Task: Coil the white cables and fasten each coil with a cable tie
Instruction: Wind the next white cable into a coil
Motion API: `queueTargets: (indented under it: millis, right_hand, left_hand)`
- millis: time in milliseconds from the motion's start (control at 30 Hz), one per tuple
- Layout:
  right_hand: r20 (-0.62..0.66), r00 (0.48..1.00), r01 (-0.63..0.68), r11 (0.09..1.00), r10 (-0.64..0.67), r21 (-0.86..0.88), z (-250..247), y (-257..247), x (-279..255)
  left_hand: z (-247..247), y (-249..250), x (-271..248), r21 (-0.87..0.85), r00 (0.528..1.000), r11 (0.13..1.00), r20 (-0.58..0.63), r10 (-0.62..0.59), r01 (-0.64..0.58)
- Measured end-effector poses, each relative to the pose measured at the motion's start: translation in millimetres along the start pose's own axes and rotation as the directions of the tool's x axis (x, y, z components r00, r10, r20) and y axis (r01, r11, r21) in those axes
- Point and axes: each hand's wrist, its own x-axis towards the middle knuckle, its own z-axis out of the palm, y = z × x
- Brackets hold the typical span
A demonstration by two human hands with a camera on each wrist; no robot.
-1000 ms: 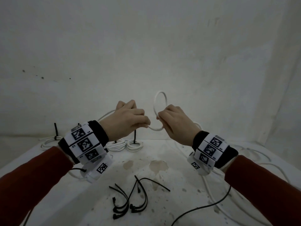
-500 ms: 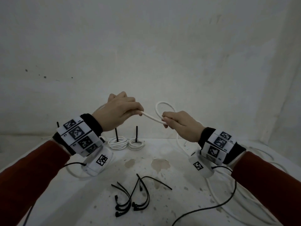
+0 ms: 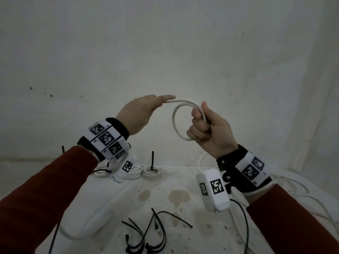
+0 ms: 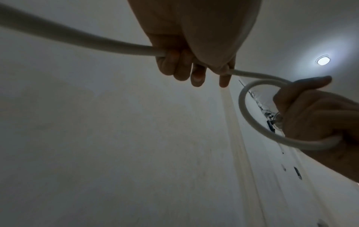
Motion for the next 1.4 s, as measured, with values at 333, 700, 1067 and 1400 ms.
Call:
queueTargets:
  millis: [333,700,1067,1400]
  right_hand:
    - [0.037,0.995,0.067,0.896,-0.093,0.439,7.0,-24.8,-0.5]
    - [-0.053,0.980,0.197,0.896,-0.192,0.398,8.5,-25.3,-6.2]
    - [-0.324,0.841,0.539,0.721,-0.433,0.436,-18.5,-64.1,10.9]
    - [-0.347,0.836,0.443,0.896,-0.426,-0.034,-23.6,-33.8,37.7]
  left_hand:
    - [-7.7,-6.0,7.2,-0.101,0.985,0.986,-0.093,-0.143,0.134]
    - [-14.4,-13.9,9.1,0.150,0.973,0.962,-0.069,-0.219,0.227]
    - [11.6,2.4,-37.3,0.494,0.983,0.857,0.172,0.066,-0.144]
    - [12.1,58.2,-40.4,0.371,0.897,0.827,0.307,0.319,-0.422]
